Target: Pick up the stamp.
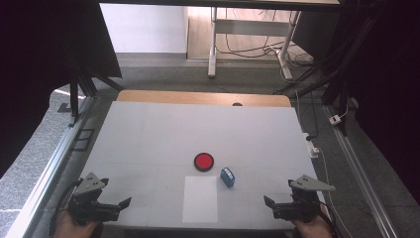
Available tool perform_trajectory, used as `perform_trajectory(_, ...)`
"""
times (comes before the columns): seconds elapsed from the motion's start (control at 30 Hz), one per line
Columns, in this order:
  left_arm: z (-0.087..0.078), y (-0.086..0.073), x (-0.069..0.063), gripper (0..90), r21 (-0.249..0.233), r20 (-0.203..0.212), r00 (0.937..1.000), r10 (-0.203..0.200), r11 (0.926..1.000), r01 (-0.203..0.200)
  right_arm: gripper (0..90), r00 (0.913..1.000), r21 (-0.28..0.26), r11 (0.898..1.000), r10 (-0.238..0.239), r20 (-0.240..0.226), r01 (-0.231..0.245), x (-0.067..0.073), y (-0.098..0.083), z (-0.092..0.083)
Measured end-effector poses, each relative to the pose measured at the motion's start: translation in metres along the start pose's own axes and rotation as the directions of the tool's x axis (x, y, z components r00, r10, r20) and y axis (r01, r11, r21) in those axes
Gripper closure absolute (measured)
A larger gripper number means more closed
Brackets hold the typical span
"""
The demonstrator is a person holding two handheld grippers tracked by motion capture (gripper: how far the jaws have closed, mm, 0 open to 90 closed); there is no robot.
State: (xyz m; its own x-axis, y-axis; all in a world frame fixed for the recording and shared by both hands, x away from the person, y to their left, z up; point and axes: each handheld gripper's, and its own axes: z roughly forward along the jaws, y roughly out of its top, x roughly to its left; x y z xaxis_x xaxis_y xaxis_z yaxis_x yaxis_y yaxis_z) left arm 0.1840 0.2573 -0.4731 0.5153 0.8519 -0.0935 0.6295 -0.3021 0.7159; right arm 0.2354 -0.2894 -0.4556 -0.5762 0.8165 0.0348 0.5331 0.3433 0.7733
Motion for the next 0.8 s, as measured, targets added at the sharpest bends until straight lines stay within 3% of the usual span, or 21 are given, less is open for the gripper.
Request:
perform_trajectory(0.2, -0.0007, -0.0005, 0.0021, 2.3, -0.010, 0.026, 0.9996, -0.012, 0.9999, 0.012, 0.0, 0.9996, 0.023, 0.999, -0.029, -0.004, 0.029, 0.0022, 0.0006, 0.0020)
perform_trajectory(0.8, 0.0028, 0.0018, 0.0022, 2.0, 0.016, 0.042, 0.9991, -0.008, 0.9999, 0.007, 0.0, 0.9972, 0.025, 0.998, -0.061, -0.043, 0.062, 0.0045, 0.0016, 0.0031)
